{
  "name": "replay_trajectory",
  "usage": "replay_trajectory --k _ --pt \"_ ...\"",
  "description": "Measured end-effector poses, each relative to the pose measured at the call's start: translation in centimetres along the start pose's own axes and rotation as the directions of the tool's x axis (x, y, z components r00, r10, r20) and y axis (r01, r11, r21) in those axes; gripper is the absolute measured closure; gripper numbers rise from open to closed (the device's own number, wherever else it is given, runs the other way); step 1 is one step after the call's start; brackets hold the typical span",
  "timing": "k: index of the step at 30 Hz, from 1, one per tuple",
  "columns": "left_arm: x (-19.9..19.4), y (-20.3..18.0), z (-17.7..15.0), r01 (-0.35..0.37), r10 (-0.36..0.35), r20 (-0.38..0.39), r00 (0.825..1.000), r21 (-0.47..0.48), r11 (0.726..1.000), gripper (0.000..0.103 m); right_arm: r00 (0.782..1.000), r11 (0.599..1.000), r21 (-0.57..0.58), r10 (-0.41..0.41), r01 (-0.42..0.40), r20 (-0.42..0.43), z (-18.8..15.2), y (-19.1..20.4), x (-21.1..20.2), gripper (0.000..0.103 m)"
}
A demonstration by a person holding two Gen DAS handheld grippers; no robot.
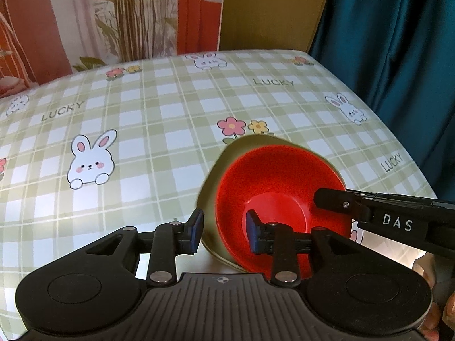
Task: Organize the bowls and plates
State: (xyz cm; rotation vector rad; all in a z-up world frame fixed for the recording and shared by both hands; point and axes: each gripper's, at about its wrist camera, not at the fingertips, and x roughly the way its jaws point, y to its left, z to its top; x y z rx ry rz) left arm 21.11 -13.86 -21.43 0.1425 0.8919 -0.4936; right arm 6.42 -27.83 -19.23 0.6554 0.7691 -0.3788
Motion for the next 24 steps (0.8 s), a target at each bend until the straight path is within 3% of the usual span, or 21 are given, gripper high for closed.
replay_trajectory --k 10,18,24 --pt "-2.4 0.4 0.3 -0.02 0.019 0.083 0.996 0.004 1.0 0.068 0.999 0.998 -0.057 -0.003 0.006 0.041 0.6 1.5 -1.1 0.086" --pt "-3.2 1.3 0.2 -0.039 0.04 0.112 0.993 -0.014 0.999 0.062 0.999 0.997 -0.074 -0.011 0.015 0.051 0.6 2.2 -1.5 0.085" --pt "-4.2 2.0 0.4 -0.064 0.066 0.159 0.985 -0.015 0.998 0.047 0.997 0.994 -0.101 -0.037 0.043 0.068 0.9 2.8 -1.9 0.079"
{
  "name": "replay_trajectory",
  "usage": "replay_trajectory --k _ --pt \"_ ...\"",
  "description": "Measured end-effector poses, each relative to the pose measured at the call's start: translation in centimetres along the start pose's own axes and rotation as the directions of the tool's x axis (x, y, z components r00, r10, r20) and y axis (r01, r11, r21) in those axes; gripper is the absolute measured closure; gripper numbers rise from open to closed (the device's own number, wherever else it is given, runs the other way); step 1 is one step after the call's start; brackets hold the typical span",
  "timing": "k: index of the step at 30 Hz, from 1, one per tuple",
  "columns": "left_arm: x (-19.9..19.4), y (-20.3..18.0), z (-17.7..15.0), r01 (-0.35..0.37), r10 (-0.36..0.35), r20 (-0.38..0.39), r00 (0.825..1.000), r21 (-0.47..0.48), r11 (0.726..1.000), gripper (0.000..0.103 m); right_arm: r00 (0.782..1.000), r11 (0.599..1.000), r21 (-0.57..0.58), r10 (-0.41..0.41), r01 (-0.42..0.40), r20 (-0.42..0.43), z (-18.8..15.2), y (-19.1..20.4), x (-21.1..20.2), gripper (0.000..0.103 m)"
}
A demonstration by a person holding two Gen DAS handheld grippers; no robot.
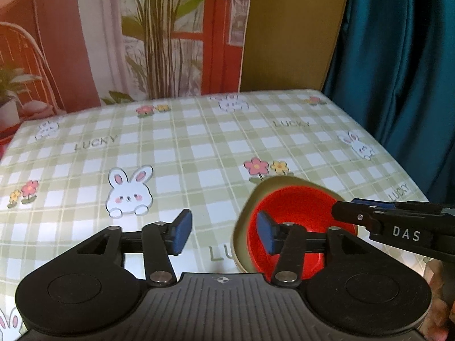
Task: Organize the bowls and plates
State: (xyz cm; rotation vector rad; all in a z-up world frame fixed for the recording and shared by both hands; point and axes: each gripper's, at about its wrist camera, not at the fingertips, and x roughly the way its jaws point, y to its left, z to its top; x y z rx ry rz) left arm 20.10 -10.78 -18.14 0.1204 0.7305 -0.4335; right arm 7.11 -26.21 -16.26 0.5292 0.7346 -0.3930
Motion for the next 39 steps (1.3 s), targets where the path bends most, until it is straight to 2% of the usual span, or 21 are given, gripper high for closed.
replay_trajectory --k 2,4,5,20,28,34,37,39 --pt "-0.4 0.4 0.1 -0.012 0.013 0.022 1.0 -0.001 1.0 0.04 1.0 1.0 -0.022 -0.005 0.005 0.013 0.2 0.3 -0.3 0.079" --pt "-0.6 0.7 0.1 -0.018 0.019 0.031 0.999 -0.009 1.0 0.037 0.999 0.999 -0.047 -0.016 0.017 0.029 0.4 0.7 -0.7 0.074" --pt "-0.6 0.9 0.1 -0.017 0.018 0.033 0.999 -0.017 1.0 0.037 0.999 0.998 -0.056 -0.019 0.021 0.035 0.5 0.8 -0.8 0.072" --pt "-0.7 1.6 -0.2 -0.036 0.038 0.037 0.999 -0.045 0.998 0.037 1.0 0.998 -0.064 -0.01 0.012 0.027 0.4 1.4 -0.6 0.072" --pt "-1.8 2.1 0.5 -0.048 0.053 0.079 0.995 -0.064 0.997 0.035 0.999 0.997 -0.076 -0.017 0.021 0.045 0.6 1.6 -0.8 0.071" --pt "-4.5 2.9 2.0 -0.077 0.089 0.167 0.982 -0.076 0.994 0.027 0.994 0.99 -0.135 -0.015 0.03 0.112 1.9 2.9 -2.2 0.064" --pt "-6.5 3.5 3.1 -0.101 0.119 0.226 0.967 -0.09 0.991 0.024 0.986 0.984 -0.173 -0.009 0.038 0.167 3.2 3.8 -3.5 0.058" --pt "-8.0 3.9 3.8 -0.121 0.143 0.268 0.953 -0.097 0.988 0.022 0.978 0.981 -0.192 0.001 0.039 0.208 4.1 4.5 -4.5 0.049"
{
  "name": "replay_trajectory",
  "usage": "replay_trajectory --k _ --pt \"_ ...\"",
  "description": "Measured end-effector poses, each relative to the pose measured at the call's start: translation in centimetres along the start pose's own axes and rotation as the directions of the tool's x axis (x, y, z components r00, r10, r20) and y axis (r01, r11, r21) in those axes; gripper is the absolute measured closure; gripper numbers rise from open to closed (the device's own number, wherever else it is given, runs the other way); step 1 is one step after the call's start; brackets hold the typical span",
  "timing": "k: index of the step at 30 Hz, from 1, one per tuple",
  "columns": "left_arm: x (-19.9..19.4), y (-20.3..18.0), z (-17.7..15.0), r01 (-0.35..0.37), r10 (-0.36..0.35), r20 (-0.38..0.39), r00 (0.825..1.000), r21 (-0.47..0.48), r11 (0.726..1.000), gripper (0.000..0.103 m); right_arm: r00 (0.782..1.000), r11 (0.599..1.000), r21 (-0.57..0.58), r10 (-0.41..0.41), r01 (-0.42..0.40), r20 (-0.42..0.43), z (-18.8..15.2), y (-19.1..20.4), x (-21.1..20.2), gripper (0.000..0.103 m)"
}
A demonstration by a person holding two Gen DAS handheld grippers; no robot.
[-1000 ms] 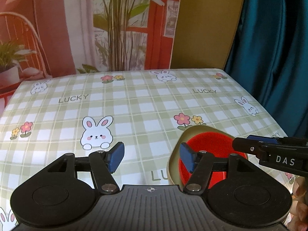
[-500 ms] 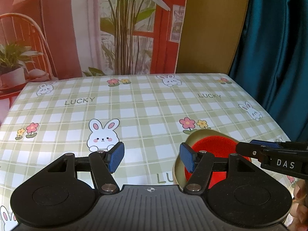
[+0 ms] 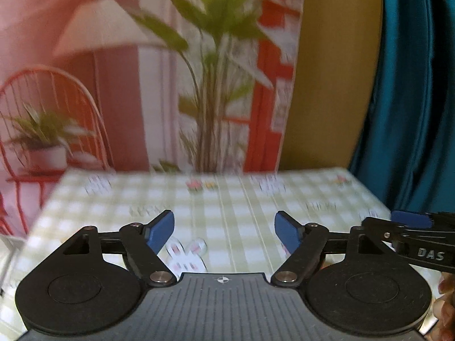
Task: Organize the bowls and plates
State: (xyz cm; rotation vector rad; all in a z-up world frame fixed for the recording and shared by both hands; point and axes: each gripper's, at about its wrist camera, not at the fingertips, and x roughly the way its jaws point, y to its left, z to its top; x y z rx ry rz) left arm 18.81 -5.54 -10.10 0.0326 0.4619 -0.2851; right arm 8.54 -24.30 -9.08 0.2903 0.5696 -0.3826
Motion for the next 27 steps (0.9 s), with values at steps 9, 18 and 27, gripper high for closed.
replay_trajectory --k 9,18,27 --pt "-4.7 0.5 4.5 -0.092 0.087 0.178 0.98 0.016 0.996 0.016 0.98 0.998 -0.024 0.065 -0.062 0.186 5.8 0.9 -4.0 0.009" --pt "-8.0 0.6 6.1 -0.136 0.126 0.246 0.961 0.025 0.99 0.016 0.964 0.995 -0.051 0.101 -0.091 0.245 8.2 2.9 -6.3 0.0" --pt "-10.6 1.0 5.8 -0.17 0.154 0.272 0.95 0.033 0.985 0.013 0.957 0.993 -0.062 0.11 -0.097 0.268 8.2 4.5 -7.4 0.0"
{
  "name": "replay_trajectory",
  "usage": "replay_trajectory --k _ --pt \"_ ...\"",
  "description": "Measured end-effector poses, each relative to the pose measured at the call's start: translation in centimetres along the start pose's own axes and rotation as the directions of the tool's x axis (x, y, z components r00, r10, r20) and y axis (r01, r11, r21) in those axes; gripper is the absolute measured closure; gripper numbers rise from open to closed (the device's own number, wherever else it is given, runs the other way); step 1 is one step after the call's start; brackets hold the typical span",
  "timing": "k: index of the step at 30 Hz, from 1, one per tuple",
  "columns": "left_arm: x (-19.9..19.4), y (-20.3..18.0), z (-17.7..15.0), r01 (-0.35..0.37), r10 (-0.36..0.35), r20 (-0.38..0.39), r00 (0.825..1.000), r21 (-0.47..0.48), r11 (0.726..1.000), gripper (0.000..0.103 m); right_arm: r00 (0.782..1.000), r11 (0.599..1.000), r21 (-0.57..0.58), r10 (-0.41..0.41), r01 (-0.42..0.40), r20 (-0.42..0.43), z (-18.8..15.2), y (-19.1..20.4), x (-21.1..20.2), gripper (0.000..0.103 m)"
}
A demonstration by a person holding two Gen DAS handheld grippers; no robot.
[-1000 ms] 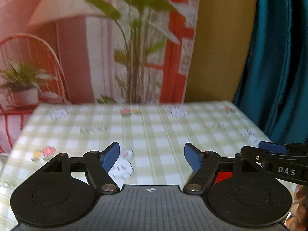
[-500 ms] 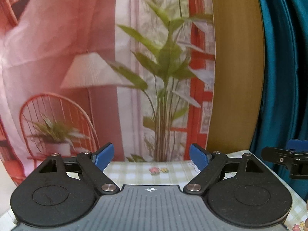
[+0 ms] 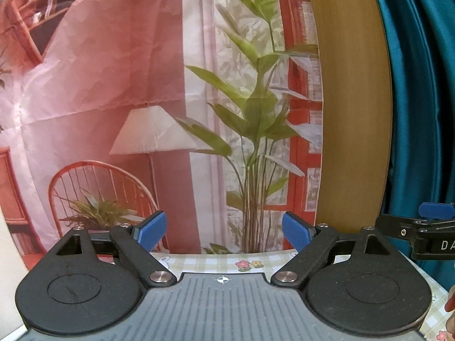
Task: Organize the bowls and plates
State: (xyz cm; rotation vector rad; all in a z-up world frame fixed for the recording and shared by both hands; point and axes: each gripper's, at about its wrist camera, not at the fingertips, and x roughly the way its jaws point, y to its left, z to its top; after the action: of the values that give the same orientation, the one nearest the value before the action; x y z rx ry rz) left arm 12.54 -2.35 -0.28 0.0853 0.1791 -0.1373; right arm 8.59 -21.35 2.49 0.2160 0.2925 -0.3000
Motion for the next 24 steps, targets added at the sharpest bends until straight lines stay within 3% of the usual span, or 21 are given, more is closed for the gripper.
replay_trajectory --k 24 --pt "-2.6 1.7 -0.1 -0.024 0.025 0.011 1.0 -0.059 0.998 0.011 1.0 0.999 -0.034 0.0 0.001 0.017 0.5 2.5 -1.7 0.0"
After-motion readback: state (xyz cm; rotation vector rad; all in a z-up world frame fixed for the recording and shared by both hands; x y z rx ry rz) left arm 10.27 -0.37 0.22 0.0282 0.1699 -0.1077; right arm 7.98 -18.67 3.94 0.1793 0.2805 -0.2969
